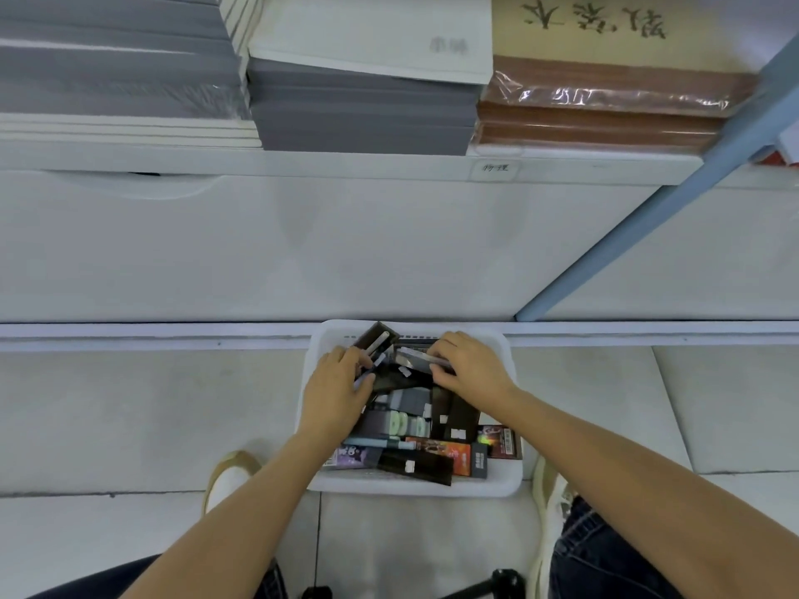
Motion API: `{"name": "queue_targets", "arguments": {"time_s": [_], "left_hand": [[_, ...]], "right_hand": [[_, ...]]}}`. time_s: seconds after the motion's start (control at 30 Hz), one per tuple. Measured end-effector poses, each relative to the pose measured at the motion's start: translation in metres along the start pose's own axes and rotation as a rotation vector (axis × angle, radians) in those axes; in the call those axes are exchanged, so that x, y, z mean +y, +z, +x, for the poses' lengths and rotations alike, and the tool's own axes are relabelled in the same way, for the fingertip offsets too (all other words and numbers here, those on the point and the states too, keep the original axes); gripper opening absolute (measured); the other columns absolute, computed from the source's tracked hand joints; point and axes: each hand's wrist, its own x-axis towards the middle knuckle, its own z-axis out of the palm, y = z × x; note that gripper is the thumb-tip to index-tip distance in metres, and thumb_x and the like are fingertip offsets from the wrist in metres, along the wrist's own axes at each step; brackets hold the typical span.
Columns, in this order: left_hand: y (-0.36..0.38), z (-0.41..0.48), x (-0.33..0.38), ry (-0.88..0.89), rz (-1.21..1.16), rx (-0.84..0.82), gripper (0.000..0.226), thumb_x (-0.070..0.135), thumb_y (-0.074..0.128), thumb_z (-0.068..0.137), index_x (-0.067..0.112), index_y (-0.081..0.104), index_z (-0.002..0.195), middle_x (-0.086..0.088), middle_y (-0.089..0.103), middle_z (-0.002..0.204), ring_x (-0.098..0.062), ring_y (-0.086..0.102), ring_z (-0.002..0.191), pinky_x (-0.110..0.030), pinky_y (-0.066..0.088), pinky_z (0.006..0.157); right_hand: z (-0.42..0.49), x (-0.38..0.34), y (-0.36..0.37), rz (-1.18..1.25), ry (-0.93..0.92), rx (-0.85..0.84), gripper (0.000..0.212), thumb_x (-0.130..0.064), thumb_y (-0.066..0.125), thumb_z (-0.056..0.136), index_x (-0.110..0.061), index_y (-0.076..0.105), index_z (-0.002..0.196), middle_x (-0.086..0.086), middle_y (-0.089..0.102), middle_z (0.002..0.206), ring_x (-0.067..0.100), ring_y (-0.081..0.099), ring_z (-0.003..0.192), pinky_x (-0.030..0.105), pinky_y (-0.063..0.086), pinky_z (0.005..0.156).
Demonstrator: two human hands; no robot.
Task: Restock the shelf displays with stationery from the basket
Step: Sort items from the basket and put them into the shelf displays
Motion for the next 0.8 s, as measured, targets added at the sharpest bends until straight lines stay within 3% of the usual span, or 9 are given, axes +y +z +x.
{"name": "queue_targets", "arguments": {"time_s": [0.13,0.2,0.27,0.37,0.43,0.53,0.63,0.7,0.8], "left_hand": [[0.006,0.000,0.006,-0.090,-0.206,-0.069,0.008,0.028,0.057,0.096,0.024,0.063,0.092,0.006,0.062,0.089,-0.010,0.058,0.078,-0.022,0.041,0.067],[0.006,0.000,0.015,-0.200,-0.519,-0.189,0.019,0.041,0.054,0.096,0.026,0.066,0.094,0.010,0.069,0.085,-0.008,0.063,0.081,-0.022,0.047,0.072],[0.007,0.000,0.028,-0.294,-0.901,-0.309,0.029,0.043,0.050,0.096,0.022,0.068,0.104,0.005,0.074,0.095,-0.009,0.068,0.091,-0.025,0.053,0.079],[0.008,0.001,0.042,-0.497,-1.326,-0.206,0.026,0.026,0.051,0.099,0.009,0.064,0.114,-0.010,0.073,0.100,-0.019,0.072,0.089,-0.030,0.058,0.068],[0.007,0.003,0.042,-0.574,-1.332,-0.133,0.026,0.023,0.051,0.099,0.004,0.062,0.113,-0.017,0.071,0.101,-0.024,0.071,0.084,-0.034,0.059,0.064],[0.002,0.006,0.032,-0.578,-1.249,-0.053,0.027,0.028,0.049,0.101,0.005,0.058,0.113,-0.018,0.071,0.103,-0.031,0.070,0.091,-0.043,0.059,0.077],[-0.009,0.006,0.018,-0.596,-1.221,0.057,0.020,0.026,0.048,0.102,0.006,0.052,0.100,-0.009,0.069,0.072,-0.024,0.066,0.057,-0.031,0.056,0.052],[-0.011,0.004,0.006,-0.596,-1.117,0.044,0.019,0.025,0.049,0.101,0.006,0.051,0.099,-0.006,0.055,0.061,-0.021,0.052,0.046,-0.027,0.047,0.045],[-0.008,-0.002,-0.003,-0.590,-1.016,-0.021,0.020,0.028,0.050,0.101,0.010,0.052,0.093,-0.003,0.048,0.061,-0.015,0.044,0.045,-0.025,0.043,0.046]], "right_hand": [[0.000,-0.006,-0.007,0.288,0.092,-0.090,0.016,-0.025,0.058,0.094,-0.016,0.065,0.105,-0.006,0.057,0.096,0.009,0.053,0.086,0.023,0.040,0.075],[0.000,-0.013,-0.011,0.474,0.164,-0.107,0.018,-0.025,0.058,0.095,-0.017,0.066,0.108,-0.009,0.062,0.098,0.007,0.058,0.088,0.020,0.043,0.076],[0.000,-0.027,-0.013,0.593,0.183,-0.109,0.020,-0.026,0.059,0.095,-0.018,0.066,0.111,-0.012,0.065,0.099,0.008,0.063,0.087,0.020,0.049,0.076],[-0.004,-0.051,-0.008,0.735,0.174,-0.097,0.017,-0.019,0.063,0.092,-0.015,0.068,0.108,-0.008,0.069,0.095,0.009,0.067,0.084,0.021,0.053,0.077],[-0.005,-0.062,-0.007,0.873,0.181,-0.098,0.018,-0.012,0.065,0.090,-0.012,0.069,0.108,-0.001,0.073,0.094,0.015,0.070,0.082,0.024,0.057,0.075],[0.000,-0.068,-0.012,1.045,0.282,-0.003,0.019,-0.012,0.067,0.089,-0.010,0.064,0.107,0.004,0.074,0.092,0.017,0.072,0.076,0.026,0.058,0.068],[0.007,-0.047,-0.017,0.773,0.357,0.139,0.010,-0.019,0.066,0.090,-0.015,0.063,0.098,0.000,0.070,0.092,0.012,0.068,0.081,0.030,0.056,0.078],[0.006,-0.029,-0.013,0.407,0.327,0.030,0.020,-0.026,0.068,0.088,-0.019,0.062,0.106,-0.004,0.066,0.103,0.009,0.061,0.093,0.029,0.051,0.085],[-0.003,-0.016,0.008,-0.042,0.232,-0.163,0.050,-0.037,0.069,0.085,-0.019,0.053,0.129,0.000,0.054,0.124,0.018,0.048,0.115,0.032,0.043,0.096]]}}
